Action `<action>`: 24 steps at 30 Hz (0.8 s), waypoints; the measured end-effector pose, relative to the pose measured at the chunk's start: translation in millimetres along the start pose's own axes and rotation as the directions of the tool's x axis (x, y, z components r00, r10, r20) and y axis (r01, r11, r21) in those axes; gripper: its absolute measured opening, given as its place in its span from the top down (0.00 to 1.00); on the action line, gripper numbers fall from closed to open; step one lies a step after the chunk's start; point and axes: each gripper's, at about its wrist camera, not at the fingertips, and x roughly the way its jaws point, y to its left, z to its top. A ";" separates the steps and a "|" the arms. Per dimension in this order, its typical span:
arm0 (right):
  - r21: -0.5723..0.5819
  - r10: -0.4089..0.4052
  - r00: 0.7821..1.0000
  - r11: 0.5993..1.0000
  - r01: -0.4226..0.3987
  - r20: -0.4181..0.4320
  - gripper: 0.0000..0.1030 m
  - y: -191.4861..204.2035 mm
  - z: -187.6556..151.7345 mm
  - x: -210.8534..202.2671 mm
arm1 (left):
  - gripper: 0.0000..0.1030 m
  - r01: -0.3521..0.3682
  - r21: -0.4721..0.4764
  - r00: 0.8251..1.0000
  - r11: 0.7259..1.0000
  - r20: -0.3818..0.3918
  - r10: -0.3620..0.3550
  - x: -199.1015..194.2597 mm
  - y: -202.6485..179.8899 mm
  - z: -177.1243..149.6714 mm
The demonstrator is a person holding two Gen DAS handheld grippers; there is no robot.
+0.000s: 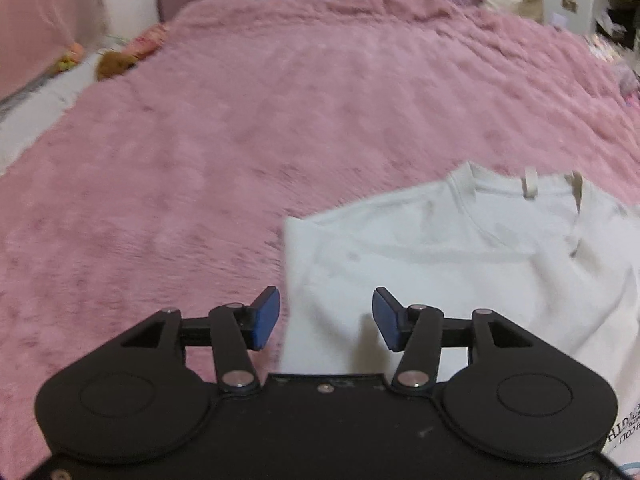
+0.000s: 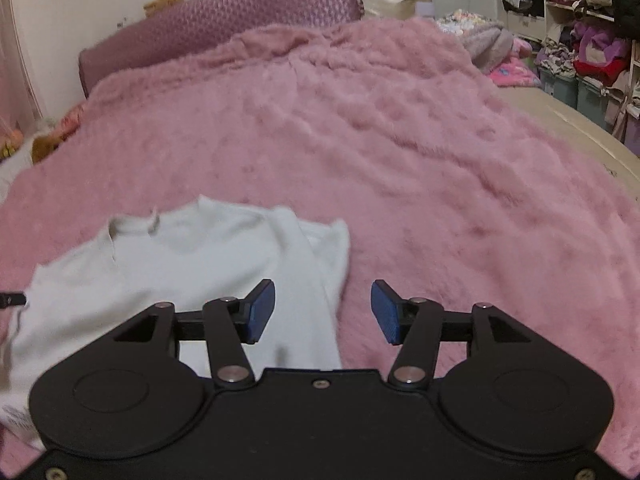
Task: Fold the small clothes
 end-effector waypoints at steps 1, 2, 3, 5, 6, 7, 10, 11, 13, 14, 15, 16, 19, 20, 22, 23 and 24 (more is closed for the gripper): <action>-0.003 -0.005 1.000 1.000 0.005 -0.008 0.51 -2.0 -2.2 1.5 | 0.48 0.010 0.021 1.000 1.000 -0.016 -0.009 5.6 -4.0 -0.8; -0.001 -0.014 1.000 1.000 0.014 -0.013 0.51 -4.2 -4.4 2.6 | 0.48 0.014 0.043 1.000 0.999 -0.025 -0.013 13.2 -8.4 -1.8; 0.001 -0.016 1.000 1.000 0.016 -0.018 0.51 -4.9 -6.9 2.9 | 0.48 0.014 0.056 1.000 0.998 -0.021 -0.012 19.4 -11.3 -2.8; 0.011 -0.015 1.000 1.000 0.015 -0.024 0.51 -7.9 -9.6 3.4 | 0.73 -0.010 0.055 1.000 0.998 -0.008 0.010 23.1 -13.4 -4.9; 0.011 -0.016 1.000 1.000 0.016 -0.026 0.51 -8.4 -10.3 4.8 | 0.93 -0.036 0.045 0.999 0.998 0.012 0.035 21.5 -13.3 -4.3; 0.007 -0.019 0.999 1.000 0.019 -0.027 0.51 -9.6 -10.9 5.0 | 0.96 -0.046 0.037 0.999 0.998 0.026 0.045 18.6 -11.0 -3.6; 0.005 -0.032 0.999 0.999 0.032 -0.026 0.51 -13.2 -12.1 3.8 | 0.97 -0.062 -0.022 0.988 0.998 0.140 0.064 -4.6 -3.2 4.8; 0.009 -0.031 0.999 0.999 0.031 -0.027 0.51 -13.9 -13.0 3.7 | 0.97 -0.091 -0.014 0.980 0.996 0.178 0.092 -12.0 -4.3 9.9; 0.022 -0.029 0.999 0.999 0.029 -0.033 0.51 -15.6 -13.6 5.2 | 0.97 -0.124 0.012 0.972 0.992 0.201 0.119 -14.3 -8.9 18.4; 0.027 -0.027 0.999 0.999 0.028 -0.034 0.51 -15.9 -14.0 5.6 | 0.97 -0.140 0.020 0.970 0.990 0.202 0.133 -11.2 -10.2 21.7; 0.029 -0.025 0.999 0.999 0.026 -0.035 0.51 -15.8 -14.8 5.6 | 0.96 -0.152 0.019 0.967 0.988 0.211 0.145 -7.8 -10.0 23.2; 0.028 -0.023 0.999 0.999 0.024 -0.038 0.51 -15.3 -15.8 5.4 | 0.95 -0.172 0.018 0.963 0.985 0.213 0.164 -3.0 -8.7 23.4; 0.020 -0.011 0.998 1.000 0.012 -0.056 0.51 -13.3 -19.5 6.5 | 0.94 -0.192 -0.027 0.973 0.981 0.121 0.194 28.2 3.7 19.4; 0.018 -0.002 0.998 1.000 0.003 -0.069 0.51 -11.4 -20.9 8.5 | 0.92 -0.174 -0.029 0.983 0.984 0.062 0.175 43.8 7.8 16.5; 0.005 0.005 0.996 1.000 -0.005 -0.089 0.51 -8.0 -23.7 10.8 | 0.90 -0.180 -0.003 0.984 0.984 0.019 0.180 64.7 10.9 4.2; -0.006 0.001 0.996 1.000 -0.002 -0.094 0.51 -5.3 -25.2 10.3 | 0.86 -0.188 0.029 0.982 0.982 0.039 0.187 65.8 8.6 0.1; -0.016 -0.001 0.996 1.000 0.000 -0.095 0.51 -3.5 -26.6 8.3 | 0.83 -0.215 0.073 0.975 0.974 0.069 0.210 59.8 4.1 -2.5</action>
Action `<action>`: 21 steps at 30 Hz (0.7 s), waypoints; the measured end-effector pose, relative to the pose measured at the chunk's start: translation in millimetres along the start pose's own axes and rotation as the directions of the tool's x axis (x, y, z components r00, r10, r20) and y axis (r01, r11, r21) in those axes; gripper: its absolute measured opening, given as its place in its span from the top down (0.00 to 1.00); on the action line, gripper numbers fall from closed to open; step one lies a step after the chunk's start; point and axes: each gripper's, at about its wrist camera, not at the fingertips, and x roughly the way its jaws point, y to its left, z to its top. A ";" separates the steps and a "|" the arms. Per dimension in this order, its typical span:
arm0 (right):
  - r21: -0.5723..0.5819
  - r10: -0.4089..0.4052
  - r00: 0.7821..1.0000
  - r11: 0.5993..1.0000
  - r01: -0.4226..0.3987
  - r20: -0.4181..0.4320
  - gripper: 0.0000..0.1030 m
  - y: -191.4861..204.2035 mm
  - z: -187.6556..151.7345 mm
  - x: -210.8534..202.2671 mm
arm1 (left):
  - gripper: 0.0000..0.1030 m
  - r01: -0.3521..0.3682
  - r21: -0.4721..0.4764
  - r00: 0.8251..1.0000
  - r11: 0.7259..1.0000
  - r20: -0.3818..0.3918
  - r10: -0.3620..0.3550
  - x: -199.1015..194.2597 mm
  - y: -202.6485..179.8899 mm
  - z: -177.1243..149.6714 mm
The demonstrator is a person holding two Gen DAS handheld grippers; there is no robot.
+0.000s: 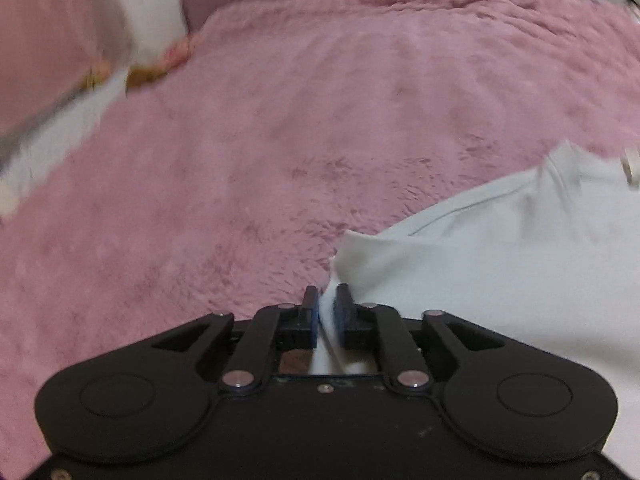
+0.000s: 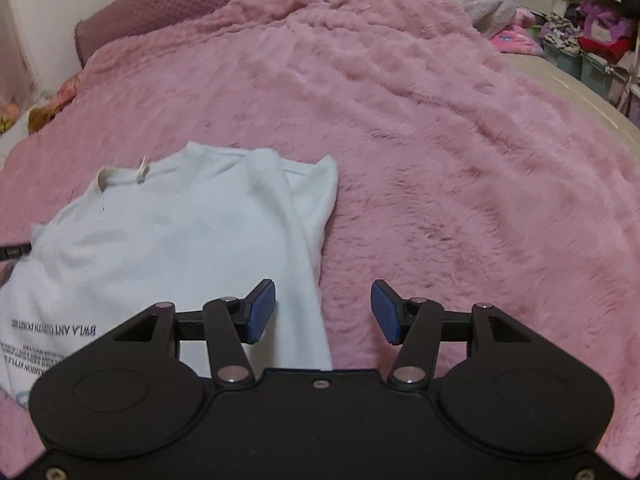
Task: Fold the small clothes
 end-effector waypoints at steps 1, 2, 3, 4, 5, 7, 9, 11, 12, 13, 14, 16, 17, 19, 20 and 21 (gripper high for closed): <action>-0.007 0.001 1.000 1.000 -0.001 0.004 0.51 1.9 -1.6 -3.3 | 0.68 -0.023 0.022 1.000 0.999 0.017 0.022 -6.7 -1.0 0.8; -0.010 0.002 1.000 1.000 -0.002 0.006 0.51 3.5 -3.5 -7.3 | 0.53 -0.053 0.034 0.998 0.998 0.034 0.051 -15.9 0.8 1.8; -0.008 0.004 1.000 1.000 -0.004 0.002 0.51 4.5 -5.5 -10.6 | 0.52 -0.067 0.033 0.997 0.997 0.044 0.066 -27.0 5.7 2.5; -0.005 0.010 1.000 1.000 -0.010 -0.005 0.51 5.0 -7.8 -14.1 | 0.52 -0.070 0.018 0.996 0.997 0.049 0.069 -40.1 13.3 2.6; -0.001 0.014 1.000 1.000 -0.014 -0.009 0.51 6.0 -11.7 -19.1 | 0.50 -0.075 -0.008 0.996 0.997 0.043 0.075 -53.2 20.9 1.5; 0.004 0.019 1.000 1.000 -0.019 -0.019 0.51 7.8 -21.3 -27.9 | 0.47 -0.062 -0.084 0.998 0.995 0.014 0.064 -80.1 38.0 -8.4; 0.017 0.012 0.999 1.000 -0.011 -0.036 0.51 8.0 -34.4 -38.4 | 0.45 -0.009 -0.150 1.000 0.989 -0.015 0.007 -110.5 56.4 -27.5; 0.033 0.012 0.998 0.999 -0.010 -0.058 0.51 6.1 -47.5 -46.0 | 0.44 0.012 -0.186 0.998 0.982 -0.056 -0.022 -132.6 68.4 -53.1; 0.036 0.009 0.997 0.999 -0.006 -0.073 0.51 5.2 -54.9 -49.7 | 0.44 0.014 -0.199 0.996 0.980 -0.087 -0.032 -141.2 73.2 -66.6; 0.034 0.000 0.997 0.999 0.003 -0.080 0.51 4.9 -60.5 -52.3 | 0.44 0.016 -0.208 0.993 0.978 -0.115 -0.041 -148.1 75.9 -78.7; 0.026 -0.012 0.996 1.000 0.014 -0.089 0.51 4.5 -65.3 -54.4 | 0.43 0.030 -0.209 0.988 0.977 -0.143 -0.061 -152.9 77.3 -92.0; 0.017 -0.026 0.994 0.999 0.029 -0.110 0.51 3.3 -71.6 -56.7 | 0.43 0.039 -0.204 0.981 0.978 -0.180 -0.077 -157.9 77.5 -110.2; 0.020 -0.026 0.993 0.999 0.029 -0.115 0.51 1.8 -72.5 -57.0 | 0.43 0.041 -0.203 0.977 0.978 -0.197 -0.082 -158.6 76.9 -117.4; 0.033 -0.019 0.992 0.999 0.023 -0.123 0.51 0.2 -72.8 -56.5 | 0.43 0.066 -0.220 0.973 0.973 -0.201 -0.111 -160.4 77.6 -127.2; 0.049 -0.009 0.992 0.999 0.015 -0.126 0.51 -1.6 -72.1 -54.4 | 0.43 0.079 -0.246 0.971 0.966 -0.202 -0.131 -159.7 78.2 -129.7; 0.070 0.004 0.991 0.998 0.005 -0.134 0.51 -3.6 -72.0 -51.8 | 0.43 0.099 -0.277 0.967 0.956 -0.199 -0.158 -158.4 79.6 -130.9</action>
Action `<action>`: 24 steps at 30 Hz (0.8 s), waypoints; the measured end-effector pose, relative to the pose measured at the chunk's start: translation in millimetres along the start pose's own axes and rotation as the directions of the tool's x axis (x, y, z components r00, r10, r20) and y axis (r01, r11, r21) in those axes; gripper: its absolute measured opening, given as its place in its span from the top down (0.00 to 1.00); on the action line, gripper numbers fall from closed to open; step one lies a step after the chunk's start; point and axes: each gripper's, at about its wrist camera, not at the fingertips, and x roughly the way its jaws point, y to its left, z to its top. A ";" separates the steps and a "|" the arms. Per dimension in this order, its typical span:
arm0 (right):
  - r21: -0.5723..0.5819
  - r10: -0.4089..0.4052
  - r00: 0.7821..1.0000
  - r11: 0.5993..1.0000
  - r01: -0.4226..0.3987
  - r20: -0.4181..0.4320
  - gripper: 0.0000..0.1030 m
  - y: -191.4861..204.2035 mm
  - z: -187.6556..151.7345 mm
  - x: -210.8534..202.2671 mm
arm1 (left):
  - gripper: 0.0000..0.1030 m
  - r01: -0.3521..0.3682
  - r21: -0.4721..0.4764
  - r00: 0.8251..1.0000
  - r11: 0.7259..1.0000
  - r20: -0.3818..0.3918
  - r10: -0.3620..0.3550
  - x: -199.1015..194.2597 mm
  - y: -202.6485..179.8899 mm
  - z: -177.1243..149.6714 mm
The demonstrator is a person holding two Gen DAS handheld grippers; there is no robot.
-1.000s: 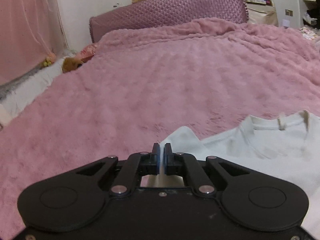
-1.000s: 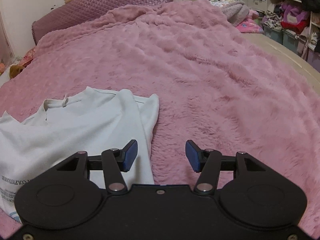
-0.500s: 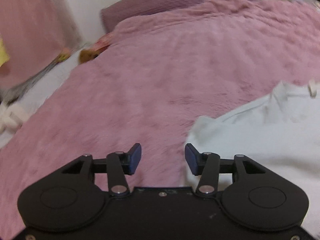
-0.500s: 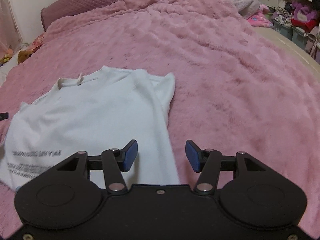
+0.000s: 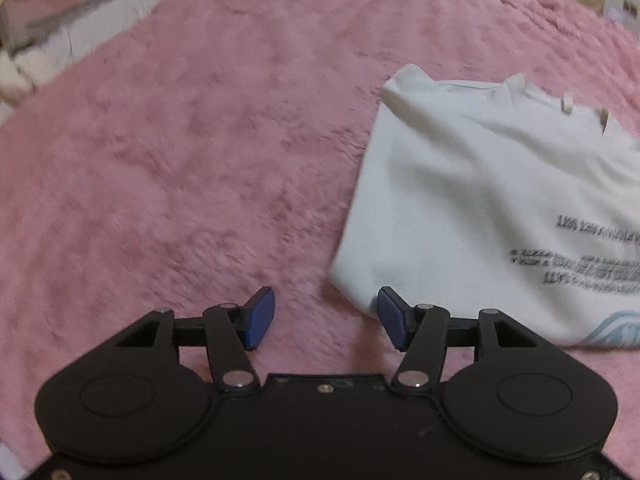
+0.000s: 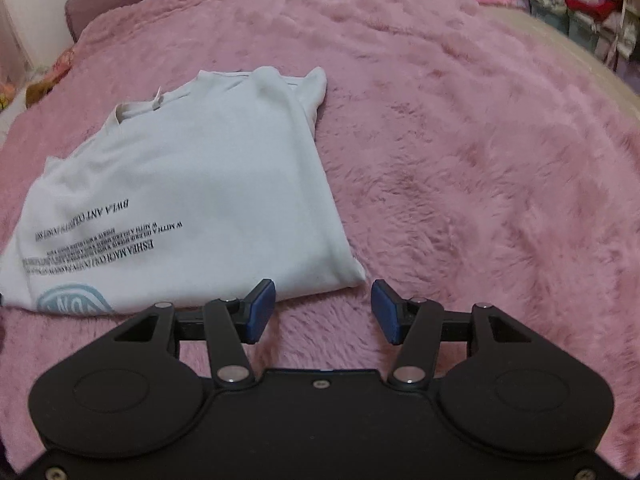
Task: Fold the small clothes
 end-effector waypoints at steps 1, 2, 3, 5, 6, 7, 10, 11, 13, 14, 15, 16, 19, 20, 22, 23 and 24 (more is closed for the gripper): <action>0.025 0.014 1.000 1.000 -0.014 -0.015 0.51 -2.5 1.0 3.2 | 0.43 0.027 -0.025 1.000 0.999 -0.007 -0.028 4.7 -1.8 -0.2; 0.048 0.036 0.999 0.998 -0.034 -0.024 0.51 -3.7 1.9 7.0 | 0.43 0.049 -0.052 0.999 0.997 -0.016 -0.050 8.9 -1.1 2.5; 0.064 0.049 0.999 0.997 -0.048 -0.020 0.50 -3.6 2.1 9.7 | 0.43 0.069 -0.078 0.997 0.995 -0.022 -0.070 12.4 0.2 5.3; 0.094 0.055 0.998 0.994 -0.053 -0.016 0.50 -3.2 5.0 18.7 | 0.43 0.096 -0.101 0.995 0.990 -0.014 -0.098 20.3 0.1 11.3; 0.104 0.054 0.998 0.993 -0.052 -0.016 0.55 -2.4 6.6 22.7 | 0.43 0.095 -0.099 0.995 0.991 -0.016 -0.097 22.3 -2.0 16.0; 0.104 0.050 0.999 0.993 -0.049 -0.009 0.76 -1.7 7.9 25.9 | 0.43 0.088 -0.089 0.996 0.992 -0.014 -0.090 25.8 -4.3 19.7; 0.077 0.027 1.000 0.997 -0.027 0.004 0.93 -0.2 10.7 24.8 | 0.92 -0.030 -0.065 0.999 0.997 0.024 0.032 27.7 -14.0 25.4; 0.084 0.024 0.999 0.996 -0.026 0.027 0.95 -0.2 10.9 16.4 | 0.97 -0.059 -0.070 0.998 0.996 0.031 0.062 23.8 -12.0 27.2; 0.069 0.006 0.997 0.998 -0.012 0.079 0.98 3.3 11.0 -2.8 | 0.97 -0.015 -0.118 0.997 0.993 0.074 0.024 12.2 0.4 31.4; 0.059 -0.001 0.994 0.998 -0.006 0.108 0.99 7.0 10.7 -14.5 | 0.97 -0.011 -0.124 0.996 0.992 0.083 0.021 4.8 5.5 30.1; 0.062 0.000 0.992 0.998 -0.008 0.123 0.99 8.1 11.4 -22.5 | 0.97 -0.009 -0.115 0.996 0.993 0.088 0.019 -1.2 7.3 29.9; 0.082 0.006 0.990 0.996 -0.018 0.138 1.00 7.8 11.5 -32.9 | 0.97 -0.007 -0.107 0.995 0.994 0.096 0.017 -6.3 6.4 30.2; 0.136 0.011 0.991 0.990 -0.030 0.135 1.00 0.8 10.1 -46.8 | 0.97 -0.036 -0.081 0.992 0.996 0.119 0.045 -28.7 4.4 25.7; 0.155 0.010 0.993 0.987 -0.028 0.119 1.00 -2.2 6.0 -46.4 | 0.98 -0.072 -0.065 0.991 0.995 0.111 0.079 -32.3 3.3 24.3; 0.143 -0.012 0.998 0.990 0.002 0.064 1.00 -2.1 -0.3 -33.7 | 1.00 -0.218 -0.013 0.971 0.976 0.093 0.219 -24.2 2.8 18.0; 0.143 -0.011 0.999 0.990 0.004 0.044 1.00 -2.8 -4.8 -25.7 | 1.00 -0.248 0.004 0.965 0.969 0.084 0.247 -16.2 7.2 13.1; 0.142 -0.002 1.000 0.990 -0.002 0.023 0.98 -2.8 -7.6 -19.3 | 1.00 -0.206 -0.015 0.977 0.978 0.053 0.207 -9.3 15.5 13.1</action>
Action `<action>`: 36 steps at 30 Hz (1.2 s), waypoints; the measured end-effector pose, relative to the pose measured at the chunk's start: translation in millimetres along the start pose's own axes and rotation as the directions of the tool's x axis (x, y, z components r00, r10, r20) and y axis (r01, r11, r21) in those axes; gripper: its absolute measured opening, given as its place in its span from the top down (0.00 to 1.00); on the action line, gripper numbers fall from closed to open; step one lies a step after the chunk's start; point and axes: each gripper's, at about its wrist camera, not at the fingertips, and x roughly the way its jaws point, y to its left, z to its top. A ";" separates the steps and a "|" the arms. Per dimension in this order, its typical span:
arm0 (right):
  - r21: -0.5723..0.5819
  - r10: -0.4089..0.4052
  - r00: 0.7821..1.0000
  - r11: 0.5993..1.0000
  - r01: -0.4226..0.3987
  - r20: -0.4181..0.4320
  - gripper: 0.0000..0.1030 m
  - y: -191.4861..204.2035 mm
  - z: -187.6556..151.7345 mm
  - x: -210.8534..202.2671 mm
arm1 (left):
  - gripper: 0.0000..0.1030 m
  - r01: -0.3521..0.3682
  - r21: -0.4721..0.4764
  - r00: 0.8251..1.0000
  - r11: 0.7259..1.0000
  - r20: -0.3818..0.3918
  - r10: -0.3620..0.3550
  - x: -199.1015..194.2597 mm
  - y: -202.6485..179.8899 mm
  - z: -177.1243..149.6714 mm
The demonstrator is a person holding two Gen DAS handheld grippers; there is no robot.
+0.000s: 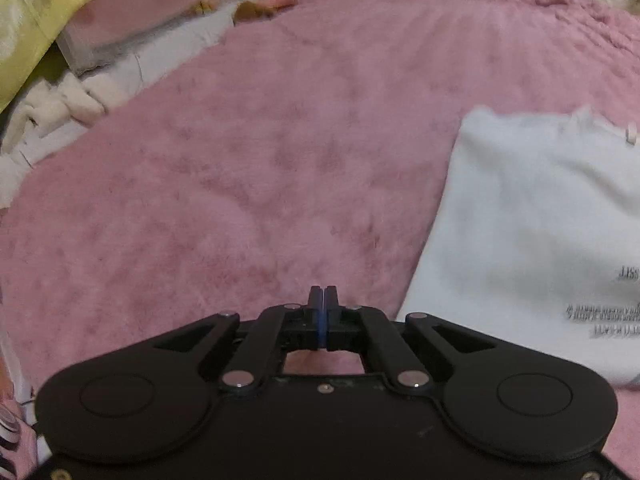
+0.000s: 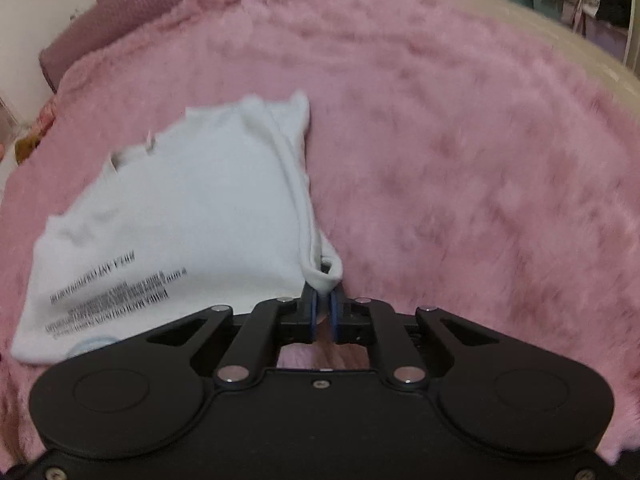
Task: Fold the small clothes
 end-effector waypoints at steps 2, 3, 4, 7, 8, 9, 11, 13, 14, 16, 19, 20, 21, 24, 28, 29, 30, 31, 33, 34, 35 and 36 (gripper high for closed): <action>0.001 -0.013 0.999 1.000 0.013 -0.045 0.94 1.0 -0.6 9.5 | 1.00 0.091 -0.110 0.993 0.990 -0.060 -0.098 11.1 18.7 -4.4; 0.013 -0.017 0.999 1.000 0.017 -0.030 0.85 -0.7 -0.4 6.7 | 1.00 0.104 -0.131 0.992 0.986 -0.054 -0.112 10.3 23.4 -5.4; 0.024 -0.026 1.000 0.999 0.026 -0.004 0.82 -0.8 1.1 1.8 | 0.98 0.105 -0.129 0.993 0.986 -0.043 -0.112 6.6 24.4 -5.5; 0.011 -0.020 0.991 1.000 0.018 0.129 0.80 4.7 6.3 -18.9 | 0.76 0.137 -0.098 0.990 0.986 0.039 -0.133 -7.4 19.7 -0.7; -0.008 0.003 0.986 1.000 -0.002 0.164 0.80 8.1 9.2 -22.7 | 0.70 0.155 -0.075 0.987 0.985 0.064 -0.150 -11.9 15.1 3.1; -0.030 0.023 0.983 0.999 -0.018 0.183 0.80 12.0 11.4 -22.7 | 0.69 0.174 -0.048 0.981 0.984 0.091 -0.169 -16.2 6.8 5.4; -0.079 0.023 0.981 0.997 -0.008 0.192 0.80 21.5 17.0 -12.5 | 0.64 0.199 0.005 0.973 0.980 0.120 -0.198 -18.8 -9.9 11.2; -0.098 -0.049 0.982 0.993 0.068 0.185 0.81 27.9 21.3 2.9 | 0.59 0.204 0.038 0.970 0.978 0.127 -0.207 -11.7 -27.2 16.3; -0.090 -0.112 0.982 0.988 0.127 0.152 0.80 28.2 23.5 15.2 | 0.58 0.197 0.046 0.972 0.979 0.121 -0.201 -4.6 -33.7 18.7; -0.068 -0.181 0.983 0.981 0.184 0.044 0.80 18.6 25.9 31.8 | 0.56 0.161 0.072 0.983 0.984 0.078 -0.167 8.8 -48.8 19.7; -0.032 -0.208 0.978 0.978 0.207 -0.029 0.73 5.2 19.2 32.2 | 0.53 0.088 0.102 0.996 0.991 -0.016 -0.087 37.1 -59.7 15.4; -0.029 -0.227 0.973 0.974 0.226 -0.039 0.67 3.4 15.7 26.0 | 0.52 0.094 0.096 0.996 0.991 -0.017 -0.093 40.4 -57.9 12.3; -0.030 -0.245 0.968 0.969 0.243 -0.048 0.58 2.5 12.6 20.1 | 0.52 0.103 0.086 0.995 0.991 -0.008 -0.103 40.6 -55.2 9.5; 0.003 -0.216 0.975 0.976 0.217 -0.054 0.57 0.3 9.7 -0.9 | 0.50 0.112 0.085 0.994 0.990 0.000 -0.112 39.3 -51.4 6.7; -0.089 -0.154 0.978 0.982 0.167 0.143 0.51 26.8 33.0 -18.0 | 0.47 0.107 0.100 0.994 0.989 -0.012 -0.107 39.4 -51.6 9.4; -0.157 -0.155 0.971 0.970 0.184 0.184 0.50 38.5 45.6 -11.2 | 0.46 0.107 0.097 0.994 0.990 -0.017 -0.105 39.5 -51.1 9.3; -0.196 -0.143 0.968 0.963 0.184 0.208 0.50 45.5 55.4 -3.3 | 0.46 0.106 0.090 0.994 0.990 -0.023 -0.104 39.6 -49.4 9.8; -0.231 -0.109 0.968 0.959 0.163 0.227 0.50 51.0 67.5 8.7 | 0.45 0.106 0.084 0.994 0.991 -0.025 -0.104 45.2 -47.6 13.1; -0.247 -0.032 0.975 0.965 0.088 0.220 0.50 54.0 94.5 38.1 | 0.43 0.111 0.076 0.994 0.991 -0.026 -0.109 49.3 -44.1 12.6; -0.234 -0.017 0.983 0.970 0.061 0.183 0.50 54.7 108.4 55.7 | 0.43 0.113 0.074 0.993 0.991 -0.027 -0.111 50.5 -42.7 12.5; -0.225 -0.008 0.987 0.973 0.045 0.163 0.50 55.4 117.9 69.3 | 0.42 0.117 0.073 0.993 0.990 -0.026 -0.116 51.1 -41.0 12.2; -0.225 0.009 0.986 0.974 0.030 0.169 0.50 55.8 123.9 80.7 | 0.42 0.125 0.075 0.992 0.989 -0.023 -0.123 51.1 -39.1 12.1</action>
